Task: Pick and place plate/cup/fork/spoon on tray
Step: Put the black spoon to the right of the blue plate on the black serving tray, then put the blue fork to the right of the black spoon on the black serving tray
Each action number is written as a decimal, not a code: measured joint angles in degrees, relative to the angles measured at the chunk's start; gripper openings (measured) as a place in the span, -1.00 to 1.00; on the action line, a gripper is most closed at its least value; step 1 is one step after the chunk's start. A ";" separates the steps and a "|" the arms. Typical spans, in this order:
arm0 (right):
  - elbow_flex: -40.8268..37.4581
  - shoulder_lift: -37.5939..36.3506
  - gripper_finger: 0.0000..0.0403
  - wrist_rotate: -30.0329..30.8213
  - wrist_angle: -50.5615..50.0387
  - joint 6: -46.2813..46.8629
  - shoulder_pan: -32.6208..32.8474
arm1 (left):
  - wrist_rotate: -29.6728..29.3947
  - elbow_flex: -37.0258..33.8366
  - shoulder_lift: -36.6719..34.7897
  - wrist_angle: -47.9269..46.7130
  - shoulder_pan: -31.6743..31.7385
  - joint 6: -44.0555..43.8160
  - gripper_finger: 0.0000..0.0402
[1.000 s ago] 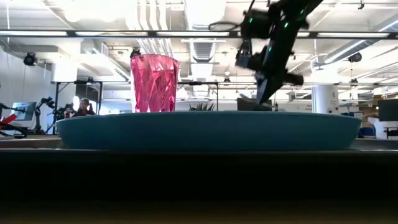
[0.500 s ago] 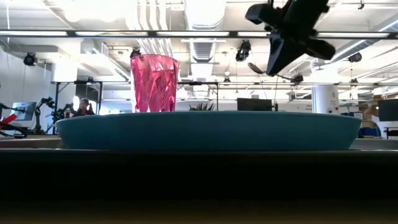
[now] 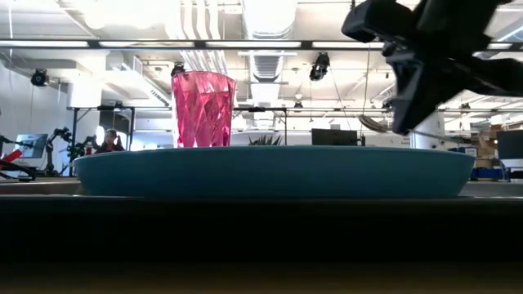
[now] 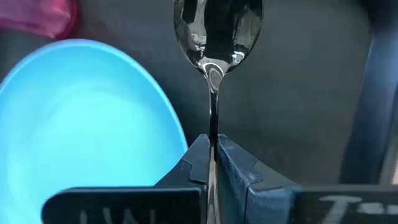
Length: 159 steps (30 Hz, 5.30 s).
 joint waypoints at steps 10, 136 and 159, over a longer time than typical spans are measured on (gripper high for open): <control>2.82 5.67 -0.96 0.04 -0.58 12.01 5.57 | 0.02 0.00 -0.04 -0.91 0.00 -0.02 -0.64; -25.25 -34.51 -0.68 -6.09 12.65 -40.81 -27.01 | 0.04 0.00 0.74 -1.20 0.00 -0.37 -0.64; -12.87 -26.63 -0.36 -19.22 -11.07 -59.23 -49.26 | 0.04 0.01 1.57 0.71 0.00 -0.59 -0.64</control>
